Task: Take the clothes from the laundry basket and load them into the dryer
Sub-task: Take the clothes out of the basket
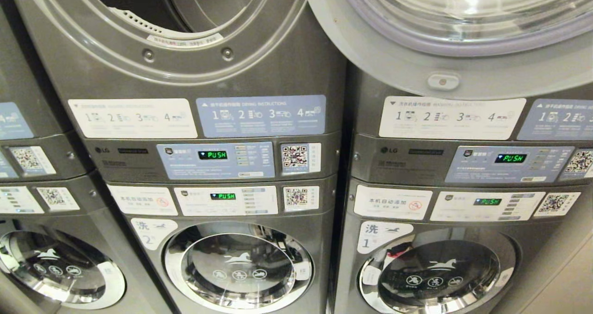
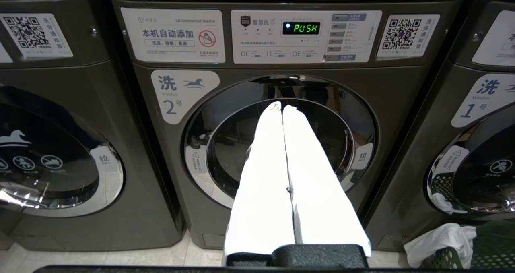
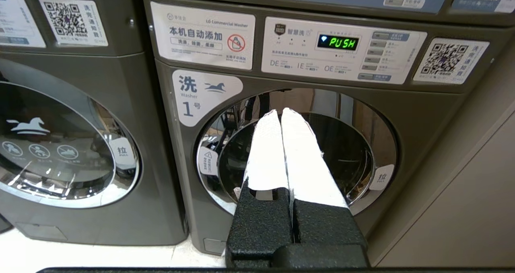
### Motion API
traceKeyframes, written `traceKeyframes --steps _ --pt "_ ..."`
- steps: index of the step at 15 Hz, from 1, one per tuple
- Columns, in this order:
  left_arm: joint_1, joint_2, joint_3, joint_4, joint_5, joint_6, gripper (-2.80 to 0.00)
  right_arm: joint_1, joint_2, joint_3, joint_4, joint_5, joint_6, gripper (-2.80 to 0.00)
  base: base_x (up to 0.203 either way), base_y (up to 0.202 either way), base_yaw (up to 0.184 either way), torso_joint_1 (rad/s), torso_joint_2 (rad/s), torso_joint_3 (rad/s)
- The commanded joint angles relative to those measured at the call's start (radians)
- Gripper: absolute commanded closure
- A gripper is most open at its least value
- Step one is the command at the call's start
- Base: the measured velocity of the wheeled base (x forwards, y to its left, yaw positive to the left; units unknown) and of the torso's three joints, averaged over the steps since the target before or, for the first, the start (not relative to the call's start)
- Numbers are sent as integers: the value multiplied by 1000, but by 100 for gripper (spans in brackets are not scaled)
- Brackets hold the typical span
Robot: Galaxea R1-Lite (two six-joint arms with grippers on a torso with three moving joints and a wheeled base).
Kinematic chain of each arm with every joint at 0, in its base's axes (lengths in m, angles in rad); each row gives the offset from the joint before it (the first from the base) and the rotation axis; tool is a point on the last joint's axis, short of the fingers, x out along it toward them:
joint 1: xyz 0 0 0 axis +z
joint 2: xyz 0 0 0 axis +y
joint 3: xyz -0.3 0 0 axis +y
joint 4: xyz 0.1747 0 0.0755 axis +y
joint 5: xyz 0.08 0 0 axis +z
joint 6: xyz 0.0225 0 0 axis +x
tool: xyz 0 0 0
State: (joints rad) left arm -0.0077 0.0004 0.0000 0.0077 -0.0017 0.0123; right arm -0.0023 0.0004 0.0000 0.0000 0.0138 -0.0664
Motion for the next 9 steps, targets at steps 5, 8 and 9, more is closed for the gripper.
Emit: traceKeyframes --steps 5,8,9 --pt "0 0 0 0 0 0 0 0 1 0 2 0 1 0 0 0 0 -151 317 166" --pt "0 0 0 0 0 0 0 -1 0 0 2 0 3 0 0 0 0 -159 332 171" --pt "0 0 0 0 0 0 0 0 0 0 2 -1 2 0 0 0 0 -162 336 170"
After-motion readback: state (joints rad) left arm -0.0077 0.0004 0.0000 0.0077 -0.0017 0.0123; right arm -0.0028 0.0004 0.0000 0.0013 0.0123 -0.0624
